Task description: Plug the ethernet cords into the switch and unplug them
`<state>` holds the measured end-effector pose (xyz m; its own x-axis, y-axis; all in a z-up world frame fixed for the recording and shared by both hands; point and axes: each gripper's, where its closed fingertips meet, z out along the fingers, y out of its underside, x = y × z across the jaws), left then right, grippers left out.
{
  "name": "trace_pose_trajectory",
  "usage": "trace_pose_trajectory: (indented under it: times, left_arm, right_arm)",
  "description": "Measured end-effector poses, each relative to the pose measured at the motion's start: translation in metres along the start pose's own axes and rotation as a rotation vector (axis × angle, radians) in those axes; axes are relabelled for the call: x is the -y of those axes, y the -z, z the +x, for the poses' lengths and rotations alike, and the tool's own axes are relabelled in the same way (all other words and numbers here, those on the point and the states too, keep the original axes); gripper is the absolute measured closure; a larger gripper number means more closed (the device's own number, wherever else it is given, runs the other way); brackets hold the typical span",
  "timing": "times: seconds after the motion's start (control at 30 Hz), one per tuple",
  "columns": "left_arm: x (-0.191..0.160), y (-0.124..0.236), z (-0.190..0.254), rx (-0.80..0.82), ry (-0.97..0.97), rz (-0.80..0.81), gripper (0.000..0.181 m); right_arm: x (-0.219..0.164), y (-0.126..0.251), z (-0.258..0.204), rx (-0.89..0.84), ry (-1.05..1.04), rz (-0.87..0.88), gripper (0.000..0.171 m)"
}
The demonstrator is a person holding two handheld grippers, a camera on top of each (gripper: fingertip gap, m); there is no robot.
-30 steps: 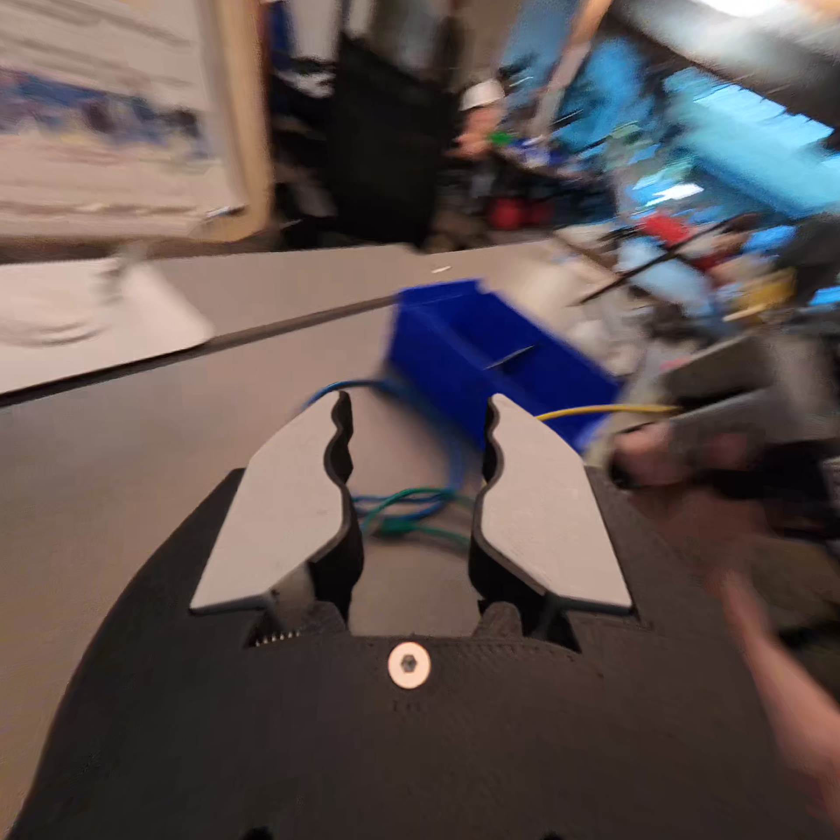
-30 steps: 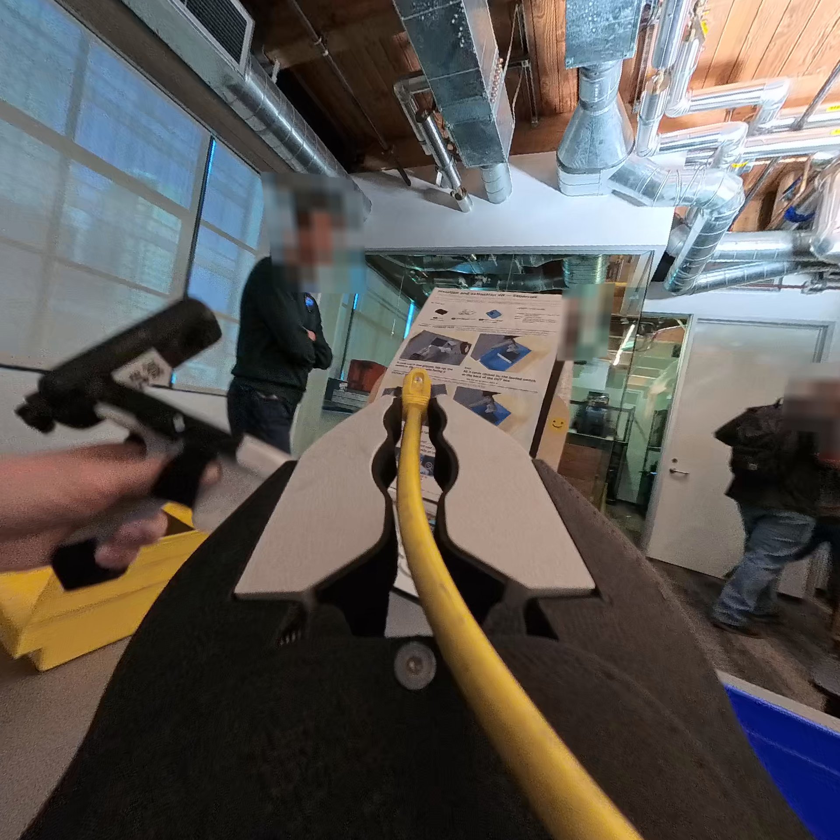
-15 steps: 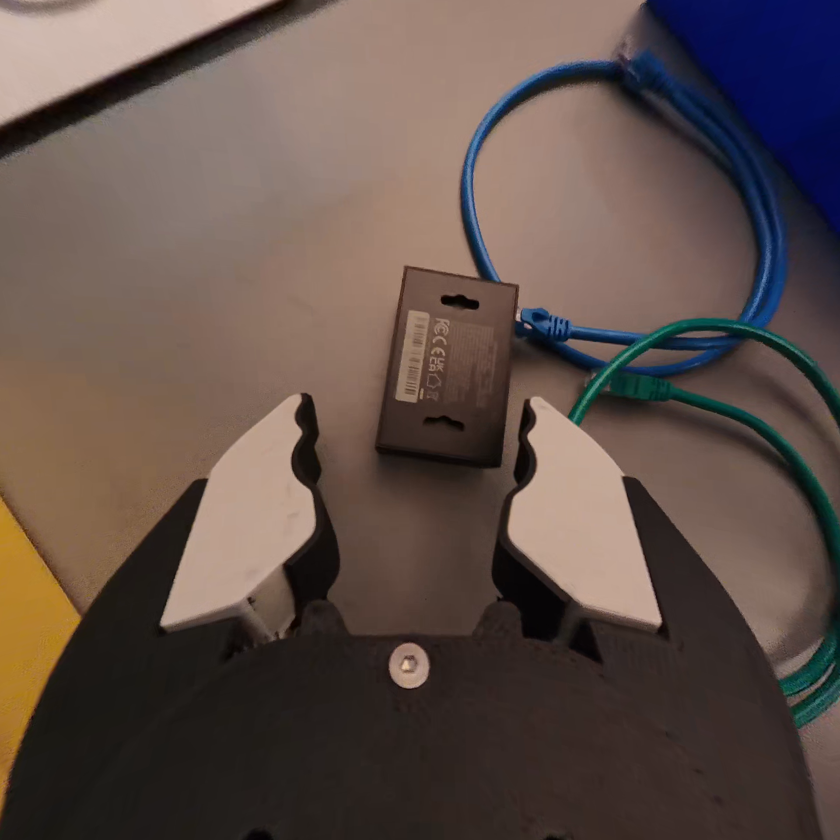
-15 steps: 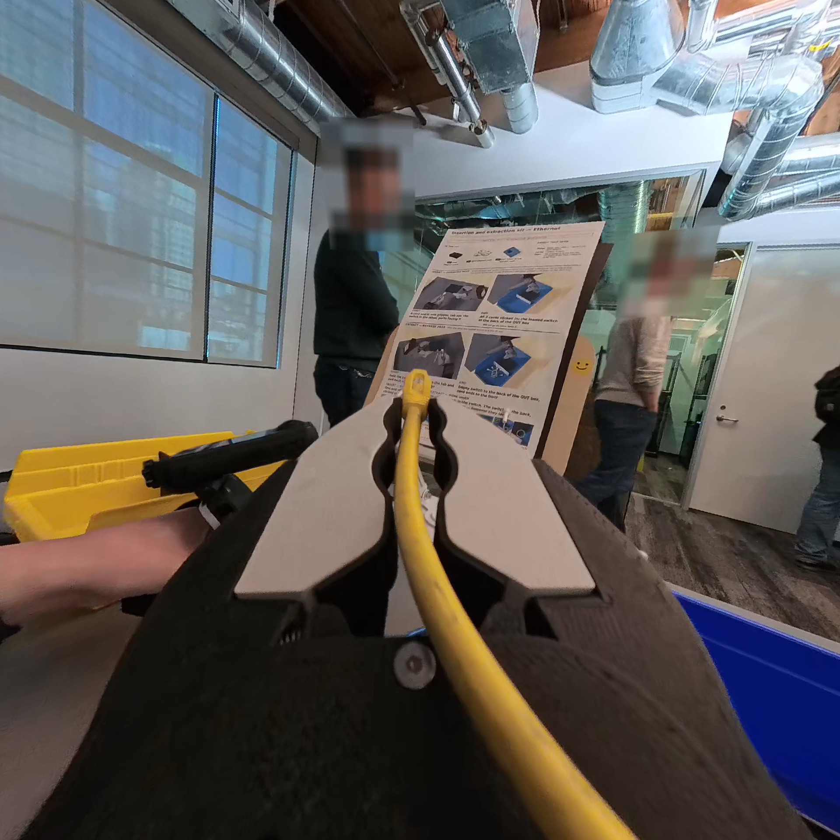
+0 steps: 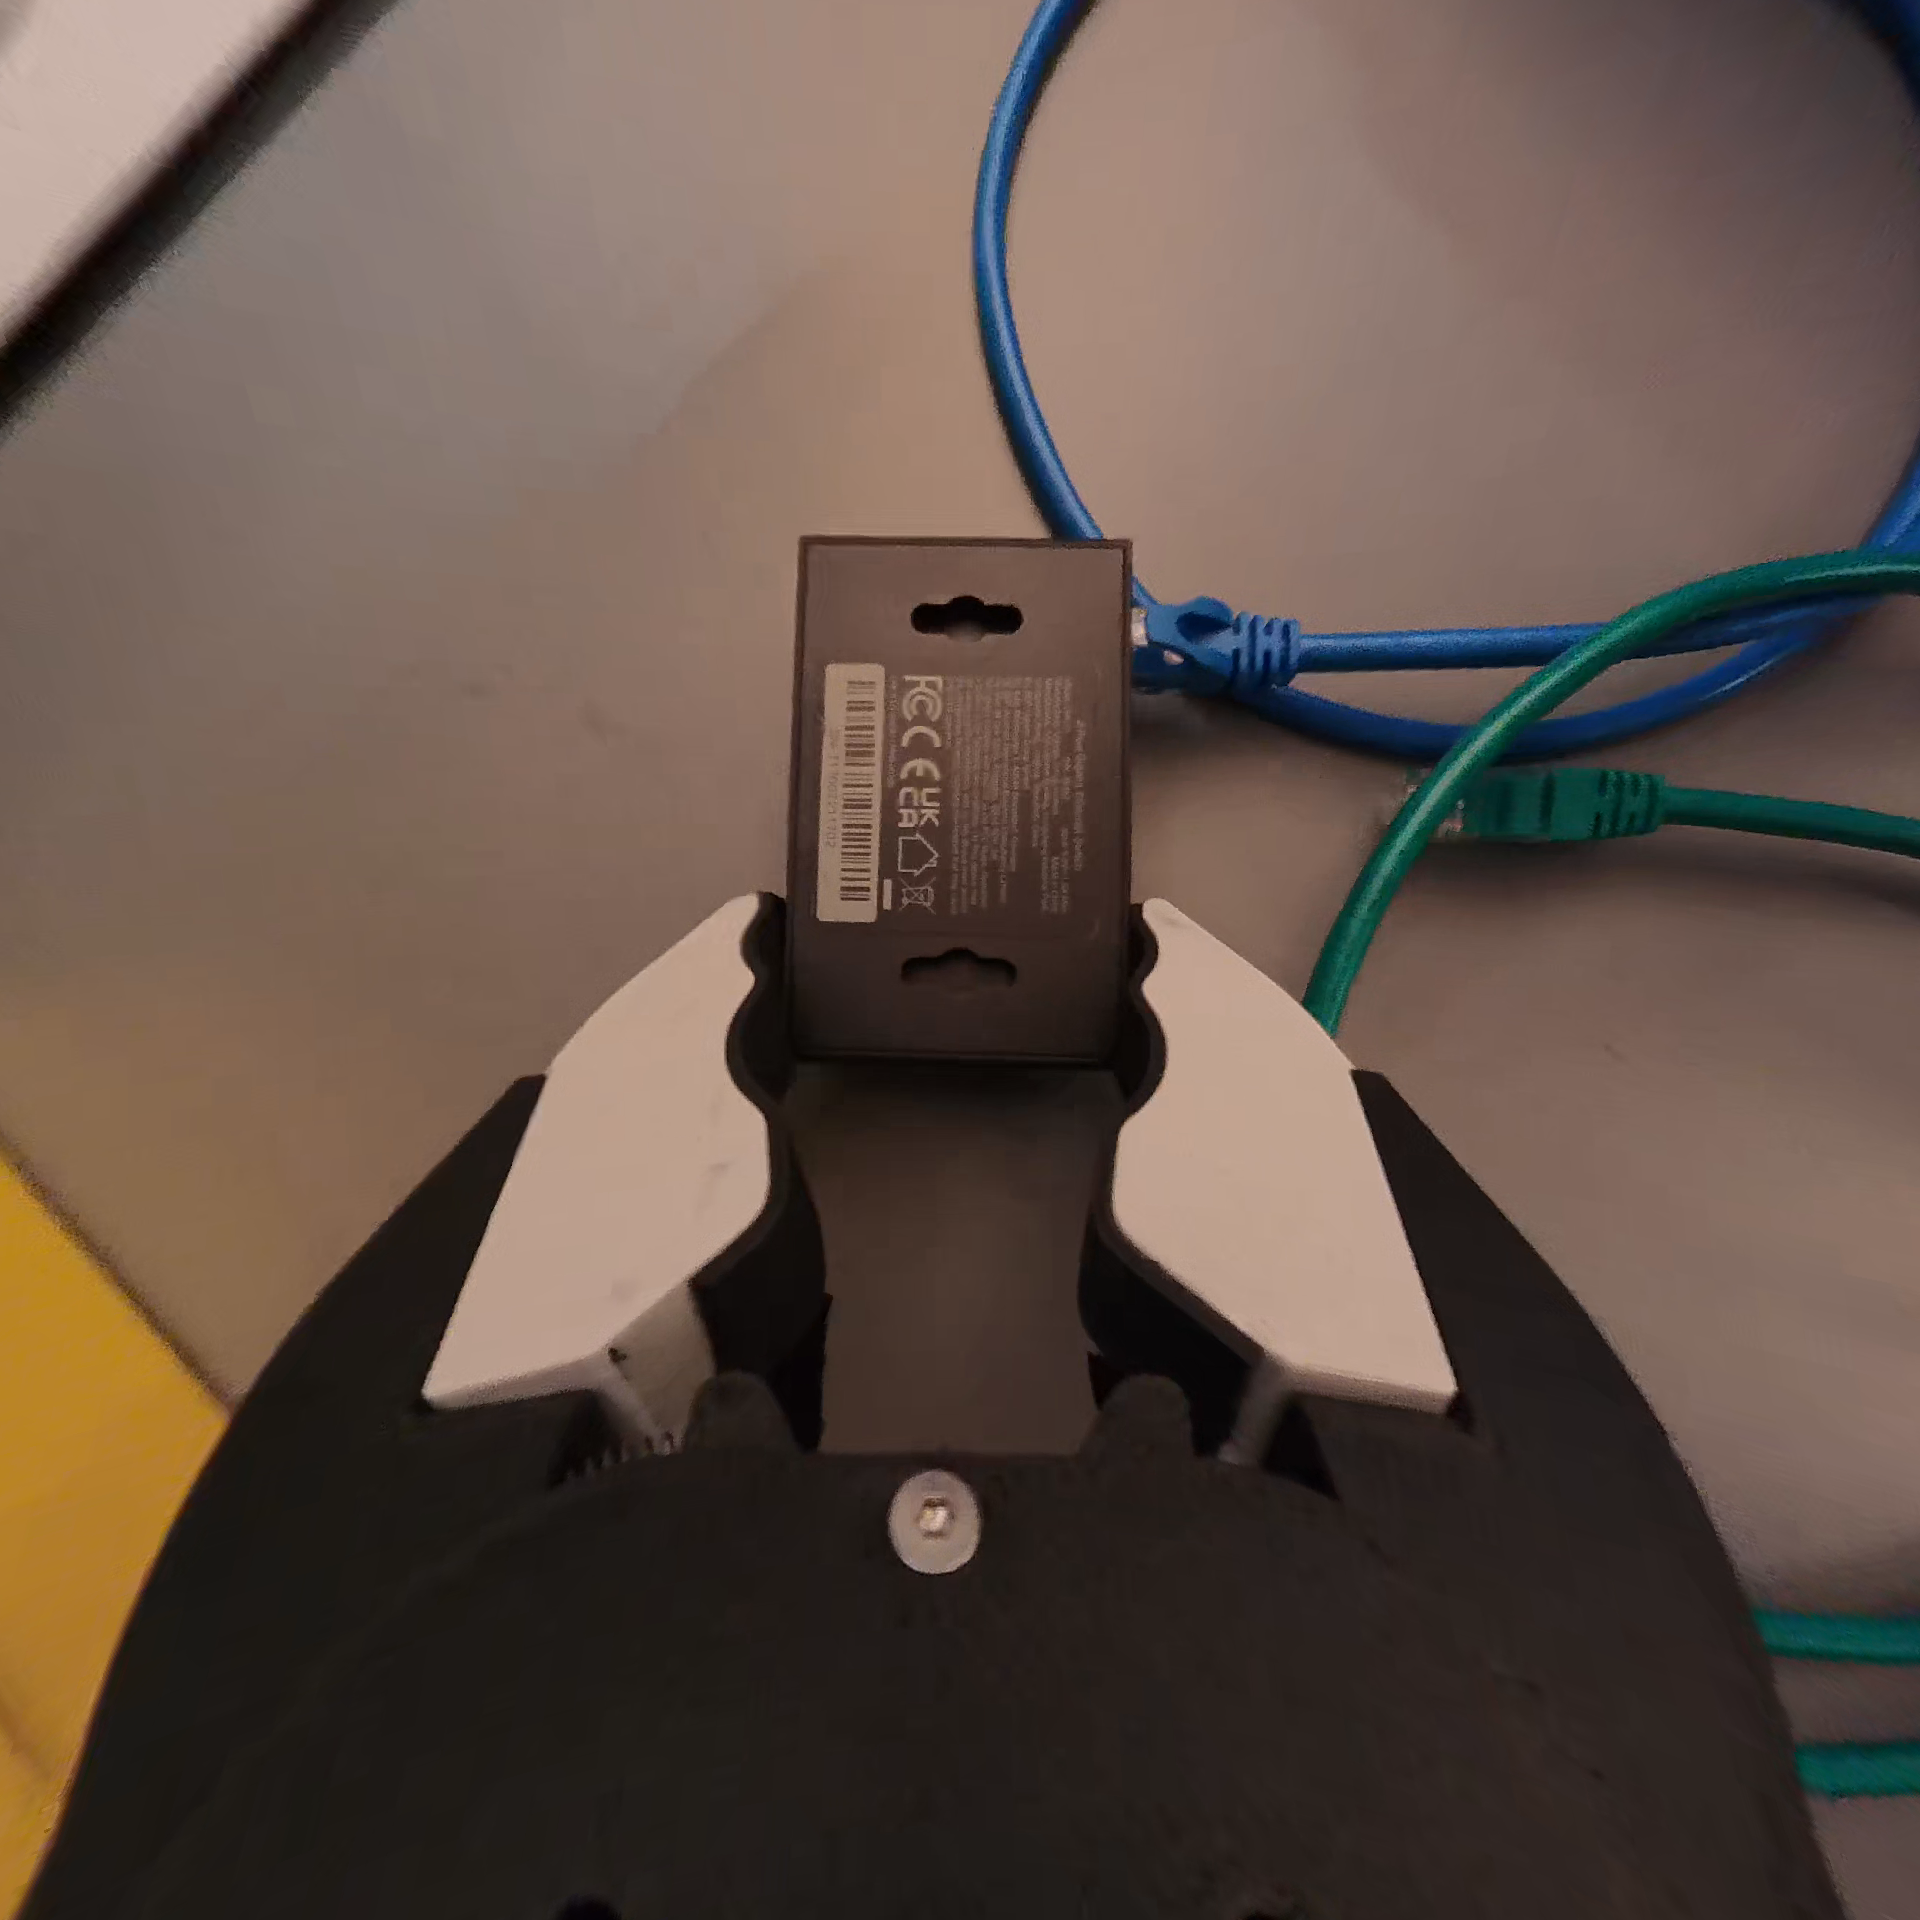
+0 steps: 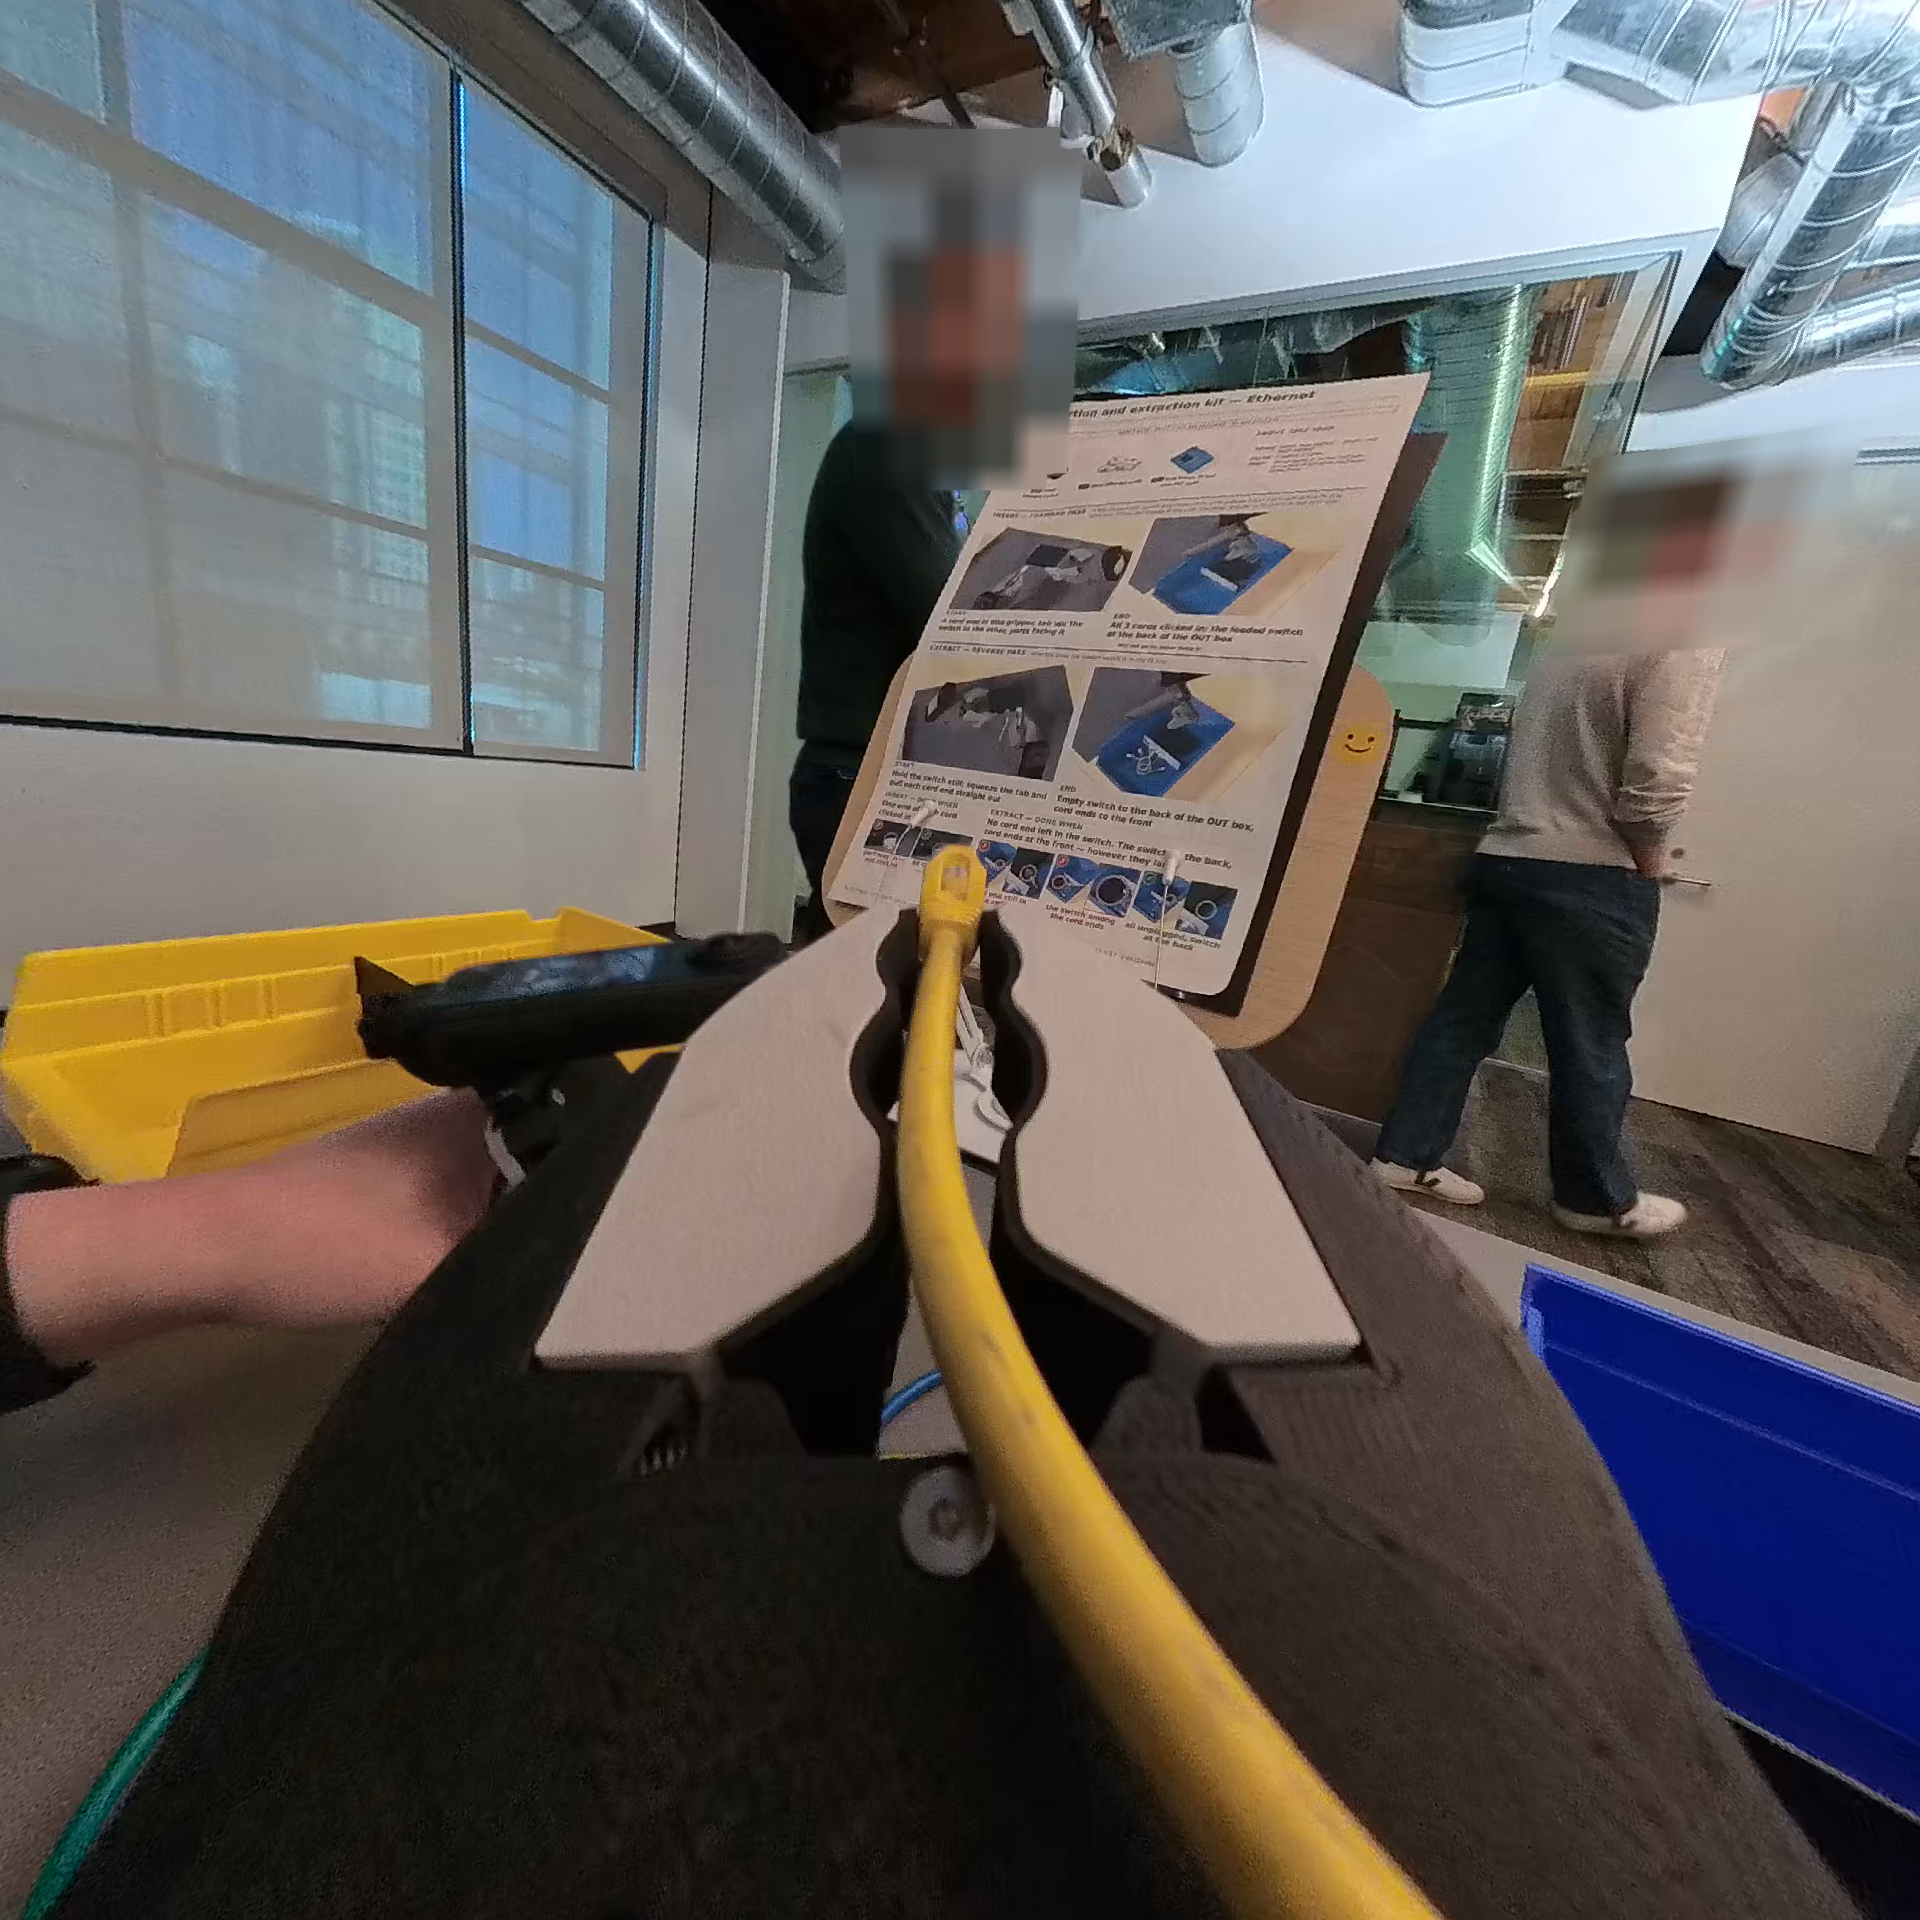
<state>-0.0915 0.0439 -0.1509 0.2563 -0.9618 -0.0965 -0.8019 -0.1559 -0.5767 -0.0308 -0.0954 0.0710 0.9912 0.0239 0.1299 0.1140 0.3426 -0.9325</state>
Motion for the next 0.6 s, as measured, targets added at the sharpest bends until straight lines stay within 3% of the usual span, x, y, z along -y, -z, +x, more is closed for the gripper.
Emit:
trace_pose_trajectory:
  times: [0.1,0.27,0.4,0.6]
  left_arm:
    - [0.026,0.027,-0.009,0.144,-0.099,0.092,0.121]
    - [0.078,0.103,-0.023,0.381,-0.264,0.304,0.121]
    - [0.112,0.161,-0.034,0.482,-0.276,0.496,0.121]
    - [0.129,0.231,-0.05,0.601,-0.294,0.782,0.121]
  right_arm:
    - [-0.002,-0.006,-0.002,0.009,0.014,-0.01,0.158]
    - [0.012,-0.026,-0.015,0.061,0.125,-0.003,0.158]
    - [0.036,-0.046,-0.039,0.129,0.286,0.048,0.158]
    - [0.058,-0.068,-0.064,0.149,0.548,0.188,0.158]
